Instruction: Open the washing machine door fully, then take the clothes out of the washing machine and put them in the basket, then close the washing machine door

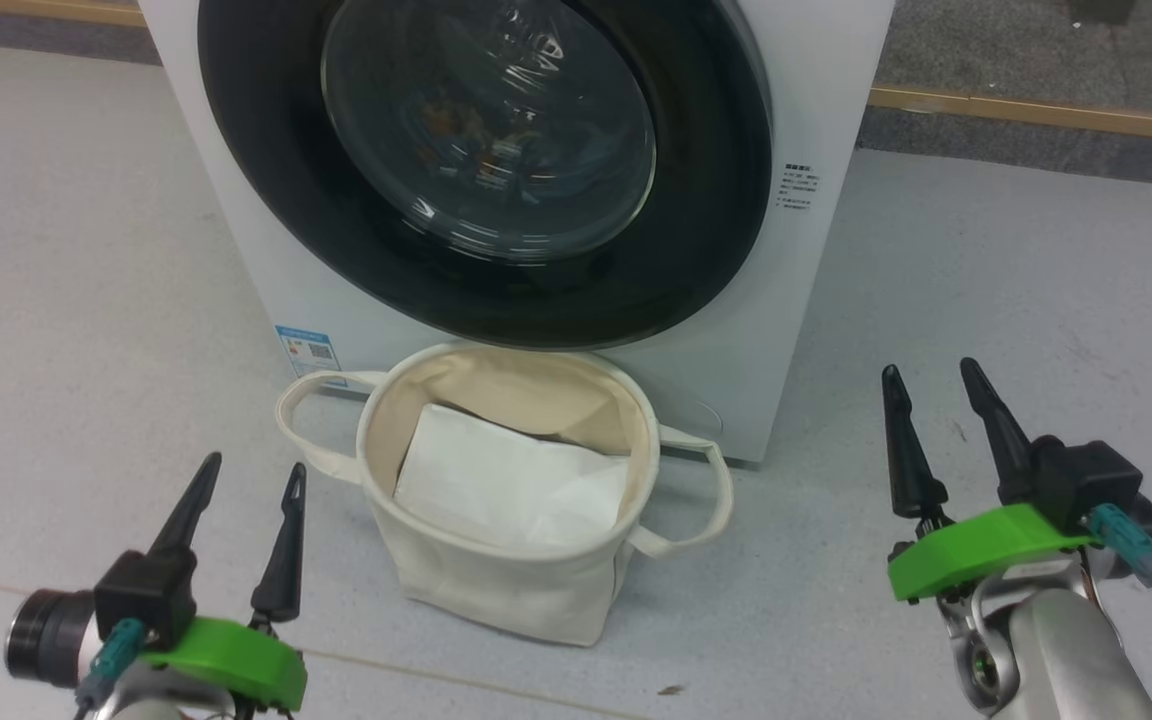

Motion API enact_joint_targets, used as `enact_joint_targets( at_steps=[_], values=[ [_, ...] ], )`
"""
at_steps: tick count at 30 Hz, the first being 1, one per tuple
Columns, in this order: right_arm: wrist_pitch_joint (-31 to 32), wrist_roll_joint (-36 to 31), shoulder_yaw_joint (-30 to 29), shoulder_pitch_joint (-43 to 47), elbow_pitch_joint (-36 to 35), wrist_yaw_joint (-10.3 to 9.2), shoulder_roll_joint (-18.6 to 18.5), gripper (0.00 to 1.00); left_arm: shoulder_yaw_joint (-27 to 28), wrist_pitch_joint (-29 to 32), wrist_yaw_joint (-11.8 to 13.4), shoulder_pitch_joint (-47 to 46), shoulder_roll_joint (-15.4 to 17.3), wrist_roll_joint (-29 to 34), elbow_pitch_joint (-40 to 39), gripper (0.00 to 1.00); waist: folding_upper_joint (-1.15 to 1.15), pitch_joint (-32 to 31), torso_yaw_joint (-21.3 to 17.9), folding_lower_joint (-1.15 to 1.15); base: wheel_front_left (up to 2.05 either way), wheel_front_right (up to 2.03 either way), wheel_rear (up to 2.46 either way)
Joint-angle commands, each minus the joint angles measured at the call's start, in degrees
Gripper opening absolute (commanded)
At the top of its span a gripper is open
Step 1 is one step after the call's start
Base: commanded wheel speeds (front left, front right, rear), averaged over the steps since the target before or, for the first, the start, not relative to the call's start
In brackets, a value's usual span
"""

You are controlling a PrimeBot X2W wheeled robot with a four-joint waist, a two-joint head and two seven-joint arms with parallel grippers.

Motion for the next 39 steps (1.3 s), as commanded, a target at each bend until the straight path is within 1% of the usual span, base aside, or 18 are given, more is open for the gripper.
enact_joint_targets(
  at_steps=[1, 6, 13, 26, 32, 39],
  values=[
    [-0.86, -1.7, 1.17, -3.48, -1.73, 0.0, -0.33, 1.0, 1.8, -0.89, 0.74, -3.75, 2.29, 1.48, -2.17, 1.0, 0.0, -0.01, 0.03, 0.0, 0.0, 0.0, 0.0],
    [-1.7, -5.58, 1.42, -4.24, -1.06, 0.0, -0.36, 1.0, 0.86, -1.66, 1.52, -4.17, 3.25, 4.45, -2.47, 1.0, 0.0, -0.16, 0.15, 0.0, 0.0, 0.0, 0.0],
    [-1.78, -5.67, 1.28, -4.4, -0.86, 0.0, -0.37, 1.0, 0.63, -1.63, 1.98, -4.03, 3.36, 4.39, -2.85, 1.0, 0.0, -0.12, 0.18, 0.0, 0.0, 0.0, 0.0],
    [-1.78, -3.35, 0.75, -4.62, -0.18, 0.0, -0.37, 1.0, 1.99, -1.66, 2.93, -3.44, 3.45, 2.29, -4.42, 1.0, 0.0, 0.26, -0.23, 0.0, 0.0, 0.0, 0.0],
    [-1.78, -1.03, 0.94, -4.69, 0.68, 0.0, -0.37, 1.0, 1.61, -1.6, 2.95, -3.5, 3.72, 2.18, -4.59, 1.0, 0.0, 0.3, -0.43, 0.0, 0.0, 0.0, 0.0],
    [-1.78, -0.41, 1.12, -4.7, 1.01, 0.0, -0.37, 1.0, 1.11, -1.65, 3.0, -3.73, 3.53, 1.96, -4.34, 1.0, 0.0, 0.31, -0.44, 0.0, 0.0, 0.0, 0.0]
  ],
)
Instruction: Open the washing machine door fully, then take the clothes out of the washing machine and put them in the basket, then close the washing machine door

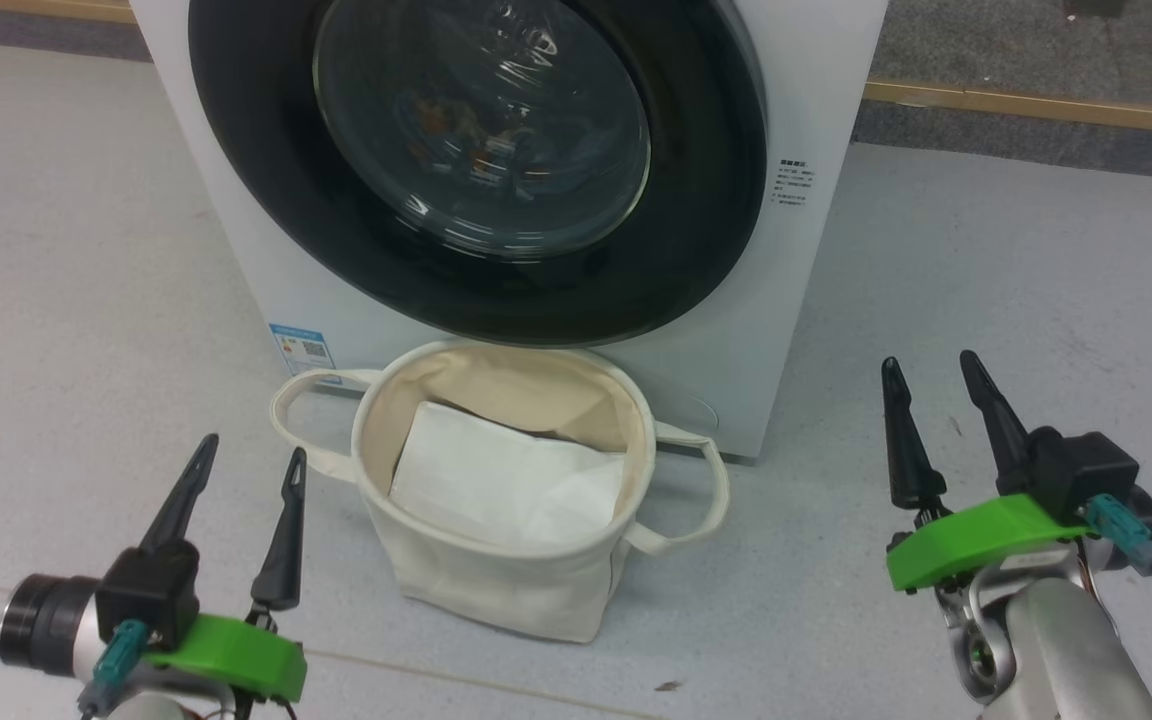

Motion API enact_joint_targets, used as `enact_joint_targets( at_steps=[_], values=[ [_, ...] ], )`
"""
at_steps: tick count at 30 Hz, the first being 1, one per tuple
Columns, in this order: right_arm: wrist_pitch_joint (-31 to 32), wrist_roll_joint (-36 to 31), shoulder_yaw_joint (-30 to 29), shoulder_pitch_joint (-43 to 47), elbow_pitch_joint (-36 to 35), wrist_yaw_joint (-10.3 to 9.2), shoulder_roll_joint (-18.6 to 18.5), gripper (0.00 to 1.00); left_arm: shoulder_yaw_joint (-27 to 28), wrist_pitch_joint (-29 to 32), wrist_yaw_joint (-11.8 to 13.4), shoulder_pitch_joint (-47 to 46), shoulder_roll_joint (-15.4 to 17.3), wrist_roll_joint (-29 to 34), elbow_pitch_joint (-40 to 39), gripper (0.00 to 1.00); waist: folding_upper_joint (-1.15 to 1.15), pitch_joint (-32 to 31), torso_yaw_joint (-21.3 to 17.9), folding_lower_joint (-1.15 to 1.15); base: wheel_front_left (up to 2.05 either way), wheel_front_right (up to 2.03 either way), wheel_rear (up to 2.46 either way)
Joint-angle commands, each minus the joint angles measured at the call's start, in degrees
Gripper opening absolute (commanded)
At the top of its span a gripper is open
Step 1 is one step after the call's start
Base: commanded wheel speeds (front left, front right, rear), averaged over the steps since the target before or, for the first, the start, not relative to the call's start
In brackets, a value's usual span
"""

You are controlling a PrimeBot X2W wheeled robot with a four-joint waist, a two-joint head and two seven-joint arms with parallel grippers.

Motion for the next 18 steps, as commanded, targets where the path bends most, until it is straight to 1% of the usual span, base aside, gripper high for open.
enact_joint_targets(
  at_steps=[1, 18],
  values=[
    [-0.69, 0.4, 1.41, -2.92, -1.54, 0.0, -0.34, 1.0, 2.44, -0.53, 0.51, -3.39, 1.96, -0.31, -1.56, 1.0, 0.0, -0.02, 0.0, 0.0, 0.0, 0.0, 0.0],
    [-0.69, 2.54, 1.52, -2.77, -1.73, 0.0, -0.34, 1.0, 1.25, -0.69, 0.2, -4.27, 1.92, -0.63, -0.28, 1.0, 0.0, -0.16, 0.2, 0.0, 0.0, 0.0, 0.0]
  ],
)
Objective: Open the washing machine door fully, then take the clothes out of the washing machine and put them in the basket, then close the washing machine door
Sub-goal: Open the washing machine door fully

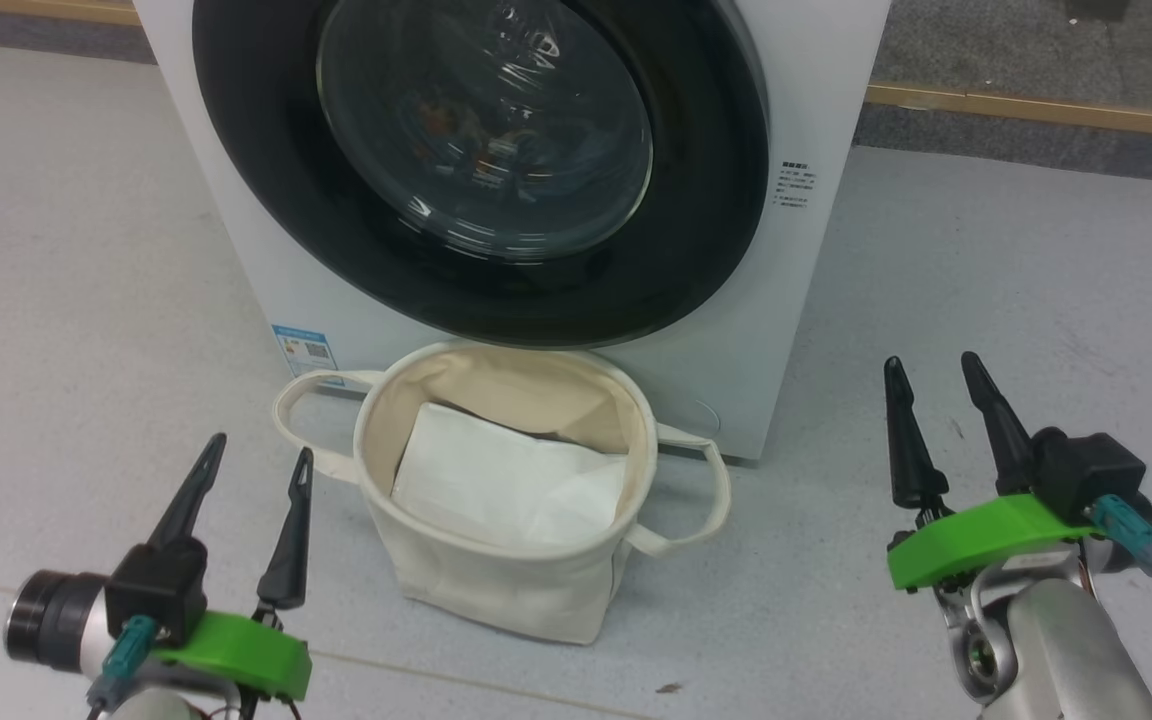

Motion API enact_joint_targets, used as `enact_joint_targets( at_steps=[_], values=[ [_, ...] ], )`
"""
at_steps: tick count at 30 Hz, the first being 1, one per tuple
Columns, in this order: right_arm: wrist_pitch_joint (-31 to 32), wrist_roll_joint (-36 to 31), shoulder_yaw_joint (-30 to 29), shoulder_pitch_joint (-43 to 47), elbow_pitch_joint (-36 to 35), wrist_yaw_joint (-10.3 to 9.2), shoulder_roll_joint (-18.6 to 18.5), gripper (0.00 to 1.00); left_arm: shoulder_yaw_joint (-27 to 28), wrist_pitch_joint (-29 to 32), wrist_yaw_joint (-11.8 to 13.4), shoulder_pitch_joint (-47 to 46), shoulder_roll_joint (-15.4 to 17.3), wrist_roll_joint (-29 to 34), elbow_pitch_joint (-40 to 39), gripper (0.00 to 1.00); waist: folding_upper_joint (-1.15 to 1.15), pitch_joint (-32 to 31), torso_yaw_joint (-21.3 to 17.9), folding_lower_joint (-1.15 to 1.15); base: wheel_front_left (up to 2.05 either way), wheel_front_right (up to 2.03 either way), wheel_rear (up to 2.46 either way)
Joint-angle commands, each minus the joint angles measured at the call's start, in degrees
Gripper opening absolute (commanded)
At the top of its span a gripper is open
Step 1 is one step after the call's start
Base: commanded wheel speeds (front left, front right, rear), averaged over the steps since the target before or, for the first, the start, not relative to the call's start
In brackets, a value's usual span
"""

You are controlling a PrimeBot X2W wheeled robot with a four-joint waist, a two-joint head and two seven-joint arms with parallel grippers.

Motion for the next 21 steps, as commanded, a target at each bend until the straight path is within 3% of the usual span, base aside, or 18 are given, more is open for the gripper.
enact_joint_targets(
  at_steps=[1, 4, 5, 6, 7, 13, 21],
  values=[
    [-0.69, 0.63, 1.46, -2.78, -1.84, 0.0, -0.34, 1.0, 2.28, -0.54, 0.29, -3.41, 1.95, -0.58, -1.38, 1.0, 0.0, -0.01, 0.04, 0.0, 0.0, 0.0, 0.0],
    [-0.69, 1.16, 1.45, -2.91, -1.44, 0.0, -0.34, 1.0, 2.27, -0.59, 0.4, -3.34, 2.07, -0.67, -1.31, 1.0, 0.0, -0.06, 0.08, 0.0, 0.0, 0.0, 0.0],
    [-0.69, 1.72, 1.53, -3.01, -1.45, 0.0, -0.34, 0.73, 2.26, -0.62, 0.46, -3.3, 2.08, -0.7, -1.35, 1.0, 0.0, -0.05, 0.09, 0.0, 0.0, 0.0, 0.0],
    [-0.69, 2.52, 1.54, -3.07, -1.3, 0.0, -0.34, 0.11, 2.25, -0.64, 0.51, -3.25, 2.08, -0.74, -1.42, 1.0, 0.0, -0.04, 0.11, 0.0, 0.0, 0.0, 0.0],
    [-0.69, 3.53, 1.53, -3.15, -1.12, 0.0, -0.34, 0.0, 2.2, -0.65, 0.53, -3.22, 2.05, -0.78, -1.49, 1.0, 0.0, -0.02, 0.17, 0.0, 0.0, 0.0, 0.0],
    [-0.69, 9.52, 1.02, -4.51, 0.3, 0.0, -0.34, 0.0, 2.13, -0.8, 0.39, -3.1, 1.57, -1.65, -2.05, 1.0, 0.0, 0.38, 0.33, 0.0, 0.0, 0.0, 0.0],
    [-0.69, 11.01, -2.04, -8.37, 3.13, 0.0, -0.34, 0.0, 2.0, -1.07, 0.08, -2.87, 1.08, -2.54, -1.86, 1.0, 0.0, 1.23, 0.99, 0.0, 0.0, 0.0, 0.0]
  ],
)
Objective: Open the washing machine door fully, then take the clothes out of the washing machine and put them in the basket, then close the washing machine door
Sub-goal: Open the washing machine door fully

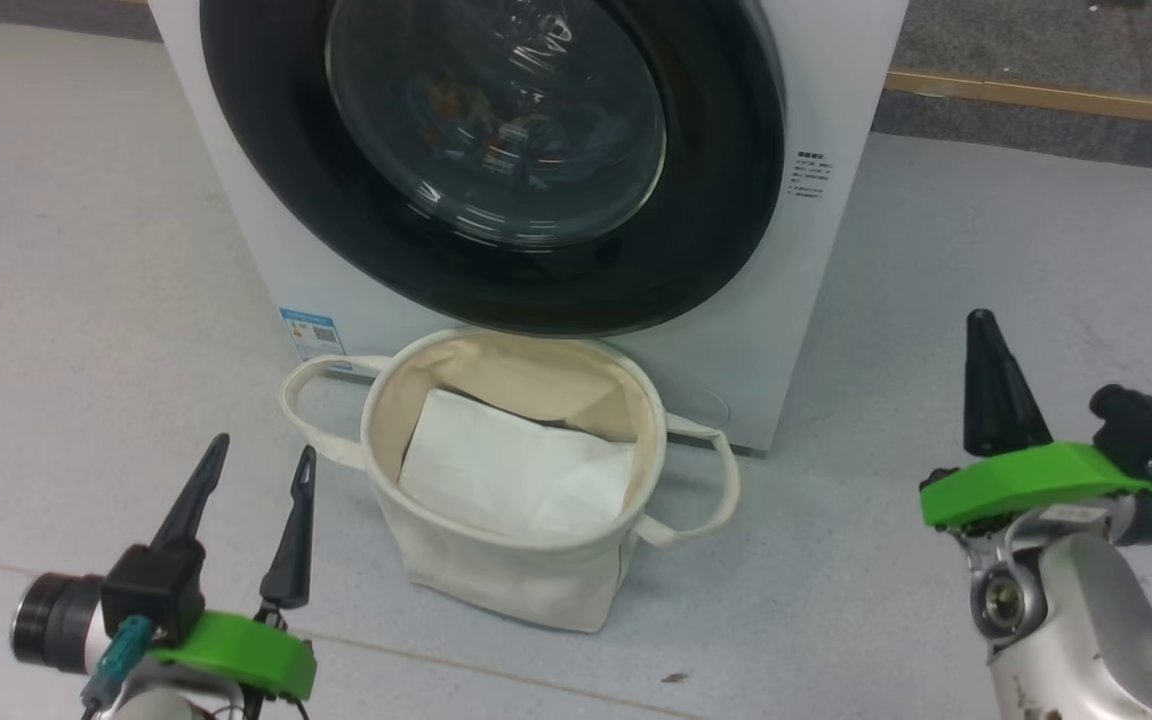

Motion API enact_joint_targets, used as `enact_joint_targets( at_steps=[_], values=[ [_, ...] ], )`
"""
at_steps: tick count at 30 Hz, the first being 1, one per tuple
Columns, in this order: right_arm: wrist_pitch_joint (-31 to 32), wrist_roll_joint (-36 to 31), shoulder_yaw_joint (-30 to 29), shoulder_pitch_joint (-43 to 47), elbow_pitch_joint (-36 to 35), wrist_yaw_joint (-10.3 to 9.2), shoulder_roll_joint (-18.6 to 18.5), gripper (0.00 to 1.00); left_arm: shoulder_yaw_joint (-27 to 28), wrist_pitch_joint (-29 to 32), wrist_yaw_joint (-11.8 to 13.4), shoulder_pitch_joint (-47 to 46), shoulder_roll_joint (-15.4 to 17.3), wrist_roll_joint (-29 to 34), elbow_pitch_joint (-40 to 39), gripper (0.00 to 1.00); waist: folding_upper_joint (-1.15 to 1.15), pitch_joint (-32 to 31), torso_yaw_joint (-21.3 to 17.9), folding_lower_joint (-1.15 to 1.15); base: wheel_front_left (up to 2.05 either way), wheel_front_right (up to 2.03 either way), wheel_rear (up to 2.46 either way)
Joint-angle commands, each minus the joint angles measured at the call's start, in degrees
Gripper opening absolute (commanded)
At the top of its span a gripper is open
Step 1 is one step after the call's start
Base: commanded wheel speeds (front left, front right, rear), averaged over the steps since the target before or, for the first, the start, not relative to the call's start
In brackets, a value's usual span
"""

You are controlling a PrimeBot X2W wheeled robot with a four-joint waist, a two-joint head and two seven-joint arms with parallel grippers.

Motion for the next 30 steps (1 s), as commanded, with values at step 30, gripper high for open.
enact_joint_targets(
  at_steps=[30],
  values=[
    [23.59, 37.11, 4.77, -35.18, 15.78, 0.0, -12.45, 0.0, 3.72, -1.27, -4.64, -8.3, -3.89, 0.37, 1.27, 1.0, 0.0, 14.95, 6.63, 0.0, 0.0, 0.0, 0.0]
  ],
)
